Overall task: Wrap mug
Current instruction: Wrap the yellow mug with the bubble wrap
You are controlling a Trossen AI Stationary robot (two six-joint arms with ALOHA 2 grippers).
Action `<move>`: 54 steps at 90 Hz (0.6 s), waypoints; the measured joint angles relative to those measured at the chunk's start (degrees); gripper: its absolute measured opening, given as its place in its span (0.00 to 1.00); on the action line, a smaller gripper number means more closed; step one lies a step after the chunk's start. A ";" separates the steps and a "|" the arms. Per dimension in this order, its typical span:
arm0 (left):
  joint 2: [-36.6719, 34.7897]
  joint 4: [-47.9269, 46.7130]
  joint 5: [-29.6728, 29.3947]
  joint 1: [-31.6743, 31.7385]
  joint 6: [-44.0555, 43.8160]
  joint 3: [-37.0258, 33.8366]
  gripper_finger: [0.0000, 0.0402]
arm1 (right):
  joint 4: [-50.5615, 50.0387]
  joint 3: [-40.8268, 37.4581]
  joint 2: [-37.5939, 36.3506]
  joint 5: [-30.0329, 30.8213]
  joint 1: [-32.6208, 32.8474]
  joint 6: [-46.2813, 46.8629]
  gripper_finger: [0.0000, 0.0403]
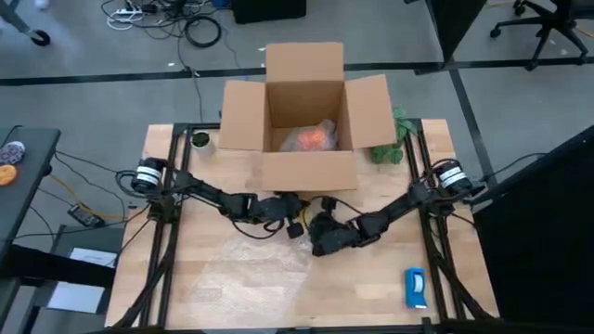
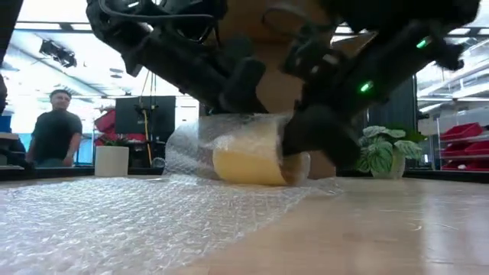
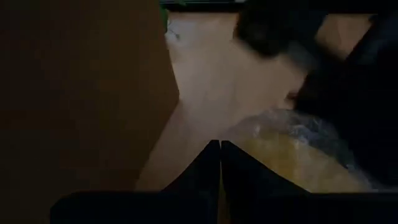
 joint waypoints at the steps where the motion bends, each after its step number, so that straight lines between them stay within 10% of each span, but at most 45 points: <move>1: 0.00 -0.03 0.04 0.00 0.00 -0.01 0.00 | 0.05 0.00 0.25 -0.35 -0.11 -0.13 0.00; 40: -0.22 -1.66 0.51 -0.02 0.24 0.03 0.00 | -18.15 0.06 -7.85 0.97 7.92 14.28 0.00; 54: -0.15 -0.79 0.61 -0.02 0.33 -0.05 0.00 | -22.48 0.04 -13.96 13.31 11.70 17.75 0.00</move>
